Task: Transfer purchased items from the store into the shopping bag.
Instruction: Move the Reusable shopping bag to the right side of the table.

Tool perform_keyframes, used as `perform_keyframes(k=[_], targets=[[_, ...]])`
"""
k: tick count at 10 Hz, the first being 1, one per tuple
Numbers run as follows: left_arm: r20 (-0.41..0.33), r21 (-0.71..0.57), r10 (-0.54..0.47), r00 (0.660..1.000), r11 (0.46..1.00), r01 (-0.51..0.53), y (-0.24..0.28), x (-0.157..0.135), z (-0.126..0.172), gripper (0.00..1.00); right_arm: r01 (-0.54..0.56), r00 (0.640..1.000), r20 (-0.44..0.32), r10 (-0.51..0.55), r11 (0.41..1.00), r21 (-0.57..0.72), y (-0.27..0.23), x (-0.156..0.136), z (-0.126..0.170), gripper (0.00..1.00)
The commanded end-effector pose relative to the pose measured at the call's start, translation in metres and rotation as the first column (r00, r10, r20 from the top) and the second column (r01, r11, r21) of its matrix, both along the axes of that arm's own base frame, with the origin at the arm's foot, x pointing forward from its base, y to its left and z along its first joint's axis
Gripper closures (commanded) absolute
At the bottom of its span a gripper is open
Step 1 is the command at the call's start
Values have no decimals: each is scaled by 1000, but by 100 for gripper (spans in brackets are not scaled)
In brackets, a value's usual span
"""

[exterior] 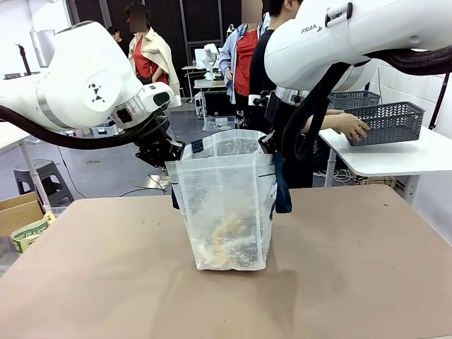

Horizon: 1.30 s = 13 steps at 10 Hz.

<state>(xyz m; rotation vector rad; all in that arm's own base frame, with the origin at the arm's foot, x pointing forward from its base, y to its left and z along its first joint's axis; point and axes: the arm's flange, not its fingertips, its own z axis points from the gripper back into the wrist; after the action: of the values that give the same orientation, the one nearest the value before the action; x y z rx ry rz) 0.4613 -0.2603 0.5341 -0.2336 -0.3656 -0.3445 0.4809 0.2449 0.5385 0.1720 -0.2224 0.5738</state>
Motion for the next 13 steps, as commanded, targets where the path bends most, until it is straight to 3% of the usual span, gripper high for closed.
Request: perform_keyframes(k=[1, 13], targets=[[1, -1, 17, 1000, 1000, -17, 4, 0, 1, 100, 5, 1000, 4, -5, 1000, 0, -3, 1, 2, 100], [10, -11, 15, 1000, 1000, -15, 1, 2, 6, 100, 41, 999, -27, -41, 999, 23, 8, -4, 1, 100]])
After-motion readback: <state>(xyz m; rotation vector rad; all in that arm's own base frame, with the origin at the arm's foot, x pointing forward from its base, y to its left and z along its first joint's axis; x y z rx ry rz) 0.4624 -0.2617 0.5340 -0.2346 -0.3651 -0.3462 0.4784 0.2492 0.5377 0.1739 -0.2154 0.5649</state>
